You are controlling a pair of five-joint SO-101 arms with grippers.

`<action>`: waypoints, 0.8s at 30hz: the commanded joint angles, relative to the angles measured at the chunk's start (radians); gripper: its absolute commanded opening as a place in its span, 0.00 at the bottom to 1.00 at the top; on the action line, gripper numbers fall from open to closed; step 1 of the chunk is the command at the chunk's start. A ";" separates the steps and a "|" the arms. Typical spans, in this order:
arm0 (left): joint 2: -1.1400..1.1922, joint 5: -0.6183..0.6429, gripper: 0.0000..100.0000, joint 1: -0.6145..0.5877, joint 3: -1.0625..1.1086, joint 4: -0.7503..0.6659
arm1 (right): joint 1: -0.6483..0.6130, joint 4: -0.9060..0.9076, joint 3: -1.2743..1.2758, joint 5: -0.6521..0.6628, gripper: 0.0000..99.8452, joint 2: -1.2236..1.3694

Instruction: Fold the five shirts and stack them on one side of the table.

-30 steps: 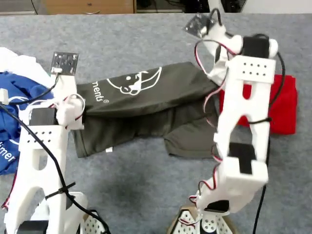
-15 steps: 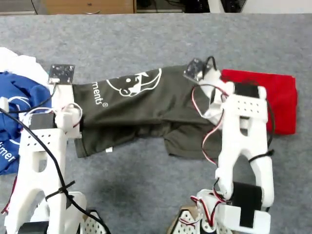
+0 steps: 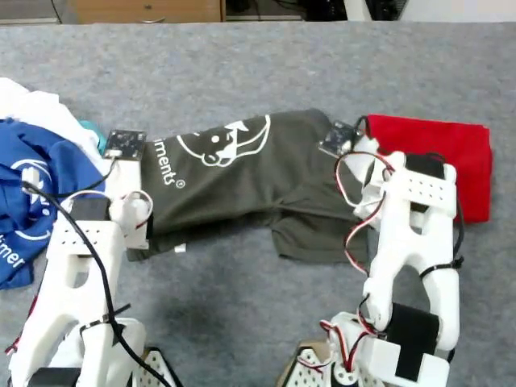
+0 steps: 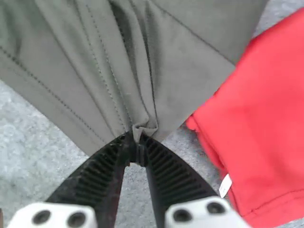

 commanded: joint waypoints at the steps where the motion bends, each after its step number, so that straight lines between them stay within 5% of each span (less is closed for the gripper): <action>1: -0.021 0.006 0.02 -0.064 0.017 -0.081 | 0.019 0.002 0.001 0.018 0.00 -0.036; 5: -0.018 0.006 0.02 -0.092 0.025 -0.107 | 0.021 0.003 0.005 0.040 0.00 -0.036; 15: -0.025 0.006 0.02 0.051 0.095 -0.087 | 0.021 -0.026 0.024 0.058 0.01 -0.035; 20: -0.025 -0.002 0.09 0.049 0.089 -0.077 | 0.028 -0.020 0.019 0.055 0.17 -0.036; 24: -0.025 -0.055 0.15 0.046 0.038 0.025 | 0.024 0.000 0.024 0.052 0.19 -0.091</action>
